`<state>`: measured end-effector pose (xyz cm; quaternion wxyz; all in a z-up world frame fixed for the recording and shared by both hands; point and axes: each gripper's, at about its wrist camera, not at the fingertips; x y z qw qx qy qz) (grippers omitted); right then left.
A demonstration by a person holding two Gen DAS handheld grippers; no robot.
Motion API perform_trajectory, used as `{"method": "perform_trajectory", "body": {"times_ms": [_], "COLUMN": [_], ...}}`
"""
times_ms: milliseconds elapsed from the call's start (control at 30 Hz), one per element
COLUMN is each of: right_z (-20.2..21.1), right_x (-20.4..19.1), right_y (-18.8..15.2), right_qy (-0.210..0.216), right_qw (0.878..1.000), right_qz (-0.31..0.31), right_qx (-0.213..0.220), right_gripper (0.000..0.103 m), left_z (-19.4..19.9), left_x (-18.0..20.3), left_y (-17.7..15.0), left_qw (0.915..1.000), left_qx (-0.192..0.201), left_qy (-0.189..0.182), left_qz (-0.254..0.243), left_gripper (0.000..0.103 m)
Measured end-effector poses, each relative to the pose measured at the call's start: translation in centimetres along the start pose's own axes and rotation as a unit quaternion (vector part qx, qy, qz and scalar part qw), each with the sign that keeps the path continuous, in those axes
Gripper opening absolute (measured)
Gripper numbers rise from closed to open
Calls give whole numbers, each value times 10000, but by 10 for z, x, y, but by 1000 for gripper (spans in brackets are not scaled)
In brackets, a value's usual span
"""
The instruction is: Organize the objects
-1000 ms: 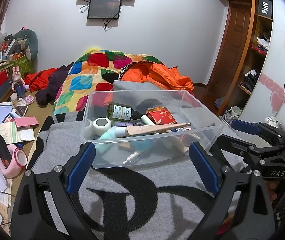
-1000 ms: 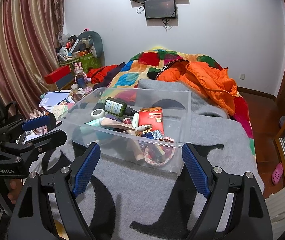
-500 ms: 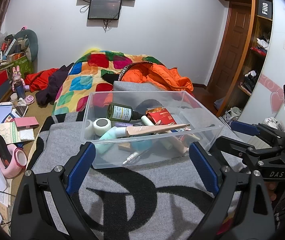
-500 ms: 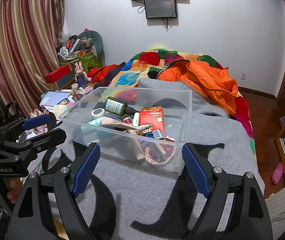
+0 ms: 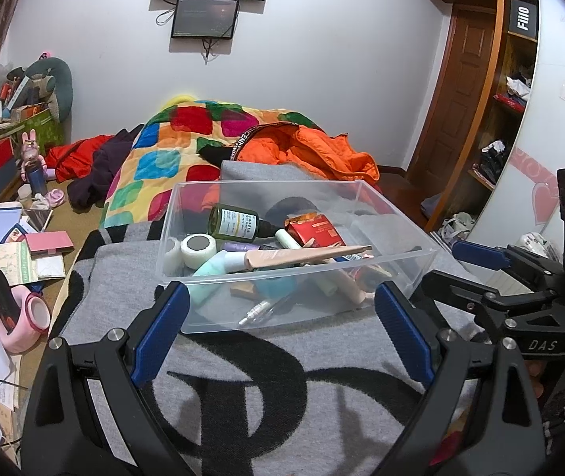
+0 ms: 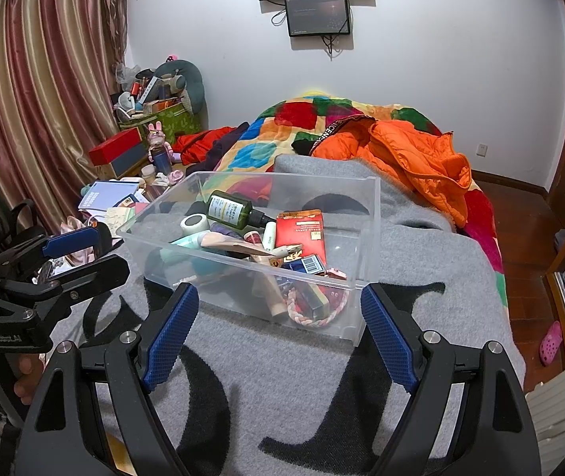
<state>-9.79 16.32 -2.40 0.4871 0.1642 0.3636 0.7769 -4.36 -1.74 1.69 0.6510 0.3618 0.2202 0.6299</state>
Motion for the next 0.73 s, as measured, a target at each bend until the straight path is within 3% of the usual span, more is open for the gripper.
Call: {"method": "perform_trajectory", "body": {"times_ms": [733], "right_z": [-4], "right_x": [-2], "right_y": [-7], "right_qy": [32], "right_qw": [10000], "right_qz": [-47], "right_qx": [-63], "right_gripper": [82], "left_z": [0], "left_x": [5], "left_y": [-1], "left_qw": [10000], "left_qx": [-19], "left_qy": [-40], "left_qz": [-74], "left_gripper": [96]}}
Point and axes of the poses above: each gripper's, at about its wrist camera, not at the fingertips, and z roughly against the way its jaws point, x to its right, y to its top, and after that the axes turned 4 degrees about -x, right-handed
